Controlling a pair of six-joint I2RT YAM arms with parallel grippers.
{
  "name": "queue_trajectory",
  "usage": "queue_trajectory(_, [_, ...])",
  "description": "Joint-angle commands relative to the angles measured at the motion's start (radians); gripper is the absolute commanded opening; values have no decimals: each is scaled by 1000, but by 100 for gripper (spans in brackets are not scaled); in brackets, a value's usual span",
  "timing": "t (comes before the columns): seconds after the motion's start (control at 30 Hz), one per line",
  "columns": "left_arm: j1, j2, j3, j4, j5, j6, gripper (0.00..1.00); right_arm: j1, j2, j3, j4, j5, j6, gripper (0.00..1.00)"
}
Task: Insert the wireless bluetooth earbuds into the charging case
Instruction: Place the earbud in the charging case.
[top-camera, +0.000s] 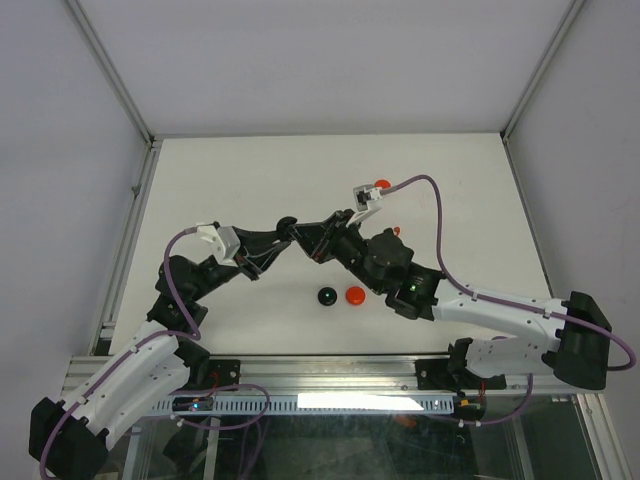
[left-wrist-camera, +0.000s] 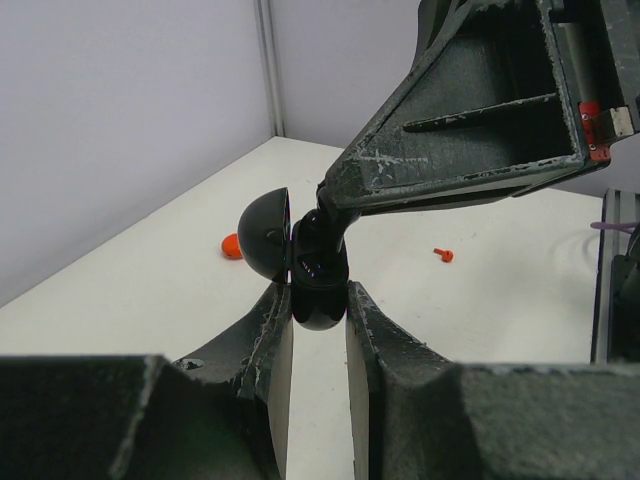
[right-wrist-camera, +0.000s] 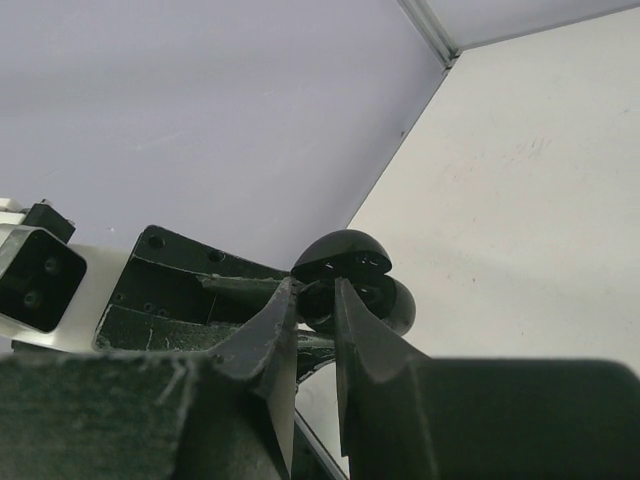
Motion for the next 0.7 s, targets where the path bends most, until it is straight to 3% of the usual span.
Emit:
queue_trajectory(0.0, [15, -25, 22, 71, -48, 24, 0, 26, 30, 60, -81, 51, 36, 5])
queue_trajectory(0.37, [15, -36, 16, 73, -112, -10, 0, 61, 36, 47, -77, 149, 81, 9])
queue_trajectory(0.67, [14, -24, 20, 70, -108, -15, 0, 66, 47, 59, -69, 122, 71, 27])
